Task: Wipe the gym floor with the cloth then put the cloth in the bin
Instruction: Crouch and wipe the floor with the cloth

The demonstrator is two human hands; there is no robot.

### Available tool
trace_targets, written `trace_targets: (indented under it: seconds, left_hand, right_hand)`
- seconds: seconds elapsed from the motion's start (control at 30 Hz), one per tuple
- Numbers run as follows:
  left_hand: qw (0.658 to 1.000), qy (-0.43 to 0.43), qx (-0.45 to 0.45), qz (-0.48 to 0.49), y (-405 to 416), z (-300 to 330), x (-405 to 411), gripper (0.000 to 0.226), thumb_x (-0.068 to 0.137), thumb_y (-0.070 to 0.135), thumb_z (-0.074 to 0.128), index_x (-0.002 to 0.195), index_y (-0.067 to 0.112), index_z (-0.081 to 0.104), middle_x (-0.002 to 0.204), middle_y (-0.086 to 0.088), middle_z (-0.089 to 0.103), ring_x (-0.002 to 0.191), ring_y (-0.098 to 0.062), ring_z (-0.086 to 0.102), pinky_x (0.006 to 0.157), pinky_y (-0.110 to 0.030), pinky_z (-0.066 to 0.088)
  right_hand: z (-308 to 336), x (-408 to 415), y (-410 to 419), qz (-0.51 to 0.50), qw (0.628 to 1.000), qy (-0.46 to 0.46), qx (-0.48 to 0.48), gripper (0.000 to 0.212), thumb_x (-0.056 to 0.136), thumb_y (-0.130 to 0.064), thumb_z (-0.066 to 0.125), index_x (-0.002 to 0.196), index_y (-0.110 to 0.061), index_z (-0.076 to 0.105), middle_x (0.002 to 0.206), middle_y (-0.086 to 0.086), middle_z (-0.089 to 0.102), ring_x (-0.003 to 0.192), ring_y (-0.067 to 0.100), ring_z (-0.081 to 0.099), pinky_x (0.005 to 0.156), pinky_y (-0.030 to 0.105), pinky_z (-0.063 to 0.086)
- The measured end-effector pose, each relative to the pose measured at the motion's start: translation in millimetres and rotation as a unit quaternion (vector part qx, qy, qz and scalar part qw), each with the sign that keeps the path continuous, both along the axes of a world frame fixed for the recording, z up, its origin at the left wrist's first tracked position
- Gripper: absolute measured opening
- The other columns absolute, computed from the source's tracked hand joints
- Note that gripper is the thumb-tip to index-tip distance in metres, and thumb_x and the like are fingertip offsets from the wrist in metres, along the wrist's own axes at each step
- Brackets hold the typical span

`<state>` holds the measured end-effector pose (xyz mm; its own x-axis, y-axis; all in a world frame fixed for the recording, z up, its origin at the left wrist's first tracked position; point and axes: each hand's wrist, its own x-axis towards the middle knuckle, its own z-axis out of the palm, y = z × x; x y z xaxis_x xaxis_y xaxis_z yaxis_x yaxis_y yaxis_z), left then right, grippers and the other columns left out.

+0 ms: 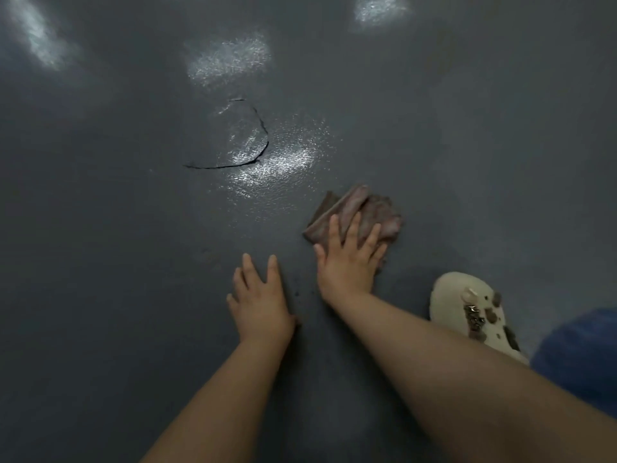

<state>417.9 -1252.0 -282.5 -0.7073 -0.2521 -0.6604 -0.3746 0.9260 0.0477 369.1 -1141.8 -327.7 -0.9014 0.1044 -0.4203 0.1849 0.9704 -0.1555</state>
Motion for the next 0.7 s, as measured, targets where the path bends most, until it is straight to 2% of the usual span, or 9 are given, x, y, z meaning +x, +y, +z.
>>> trace_targets:
  seconds: [0.1,0.27,0.4,0.53,0.6,0.7]
  left_hand:
    - [1.0,-0.019,-0.01,0.001,19,-3,8,0.113,0.074,0.044,0.076,0.149,0.029,-0.006,0.153,-0.017,-0.02,0.144,-0.036,-0.004,0.112,-0.052,0.019]
    - [1.0,-0.022,-0.018,0.009,28,-8,21,0.104,0.083,0.032,0.07,0.148,0.03,-0.011,0.152,-0.019,-0.024,0.144,-0.037,-0.007,0.111,-0.055,0.019]
    - [1.0,-0.025,-0.015,0.007,29,-5,27,0.112,0.078,0.031,0.076,0.149,0.029,-0.012,0.152,-0.019,-0.023,0.143,-0.039,-0.008,0.111,-0.055,0.022]
    - [0.997,-0.049,0.033,0.039,26,-7,29,0.112,0.078,0.023,0.077,0.15,0.027,-0.009,0.153,-0.019,-0.022,0.143,-0.042,-0.009,0.111,-0.055,0.024]
    - [0.997,-0.049,0.045,0.043,26,-7,26,0.113,0.076,0.02,0.079,0.15,0.025,-0.007,0.153,-0.02,-0.023,0.142,-0.044,-0.01,0.11,-0.057,0.023]
    - [0.996,-0.053,0.055,0.039,25,-8,24,0.114,0.075,0.02,0.079,0.15,0.024,-0.006,0.152,-0.021,-0.023,0.141,-0.045,-0.01,0.109,-0.058,0.024]
  right_hand:
    - [-1,-12,7,0.02,1.0,-0.016,0.007,0.062,0.099,-0.051,0.024,0.151,-0.033,-0.004,0.159,0.004,-0.015,0.14,0.044,-0.019,0.11,0.061,-0.008]
    - [-1,-66,54,0.04,0.999,-0.029,0.0,0.061,0.099,-0.052,0.023,0.149,-0.037,-0.007,0.157,-0.003,-0.022,0.14,0.04,-0.023,0.111,0.059,-0.008]
    - [0,-66,92,-0.089,0.995,-0.043,-0.001,0.061,0.1,-0.049,0.022,0.15,-0.033,-0.008,0.157,-0.003,-0.021,0.141,0.039,-0.02,0.114,0.057,-0.006]
    - [0,-24,69,-0.246,0.969,-0.011,-0.017,0.066,0.099,-0.046,0.031,0.152,-0.024,-0.001,0.159,0.005,-0.011,0.142,0.044,-0.013,0.112,0.058,-0.003]
    - [2,-2,45,-0.24,0.97,-0.014,-0.03,0.067,0.099,-0.045,0.032,0.152,-0.02,0.0,0.159,0.009,-0.01,0.142,0.045,-0.011,0.112,0.059,-0.003]
    - [1,13,28,-0.164,0.986,-0.028,-0.018,0.068,0.099,-0.048,0.029,0.152,-0.02,-0.003,0.158,0.009,-0.014,0.14,0.047,-0.015,0.11,0.062,-0.005]
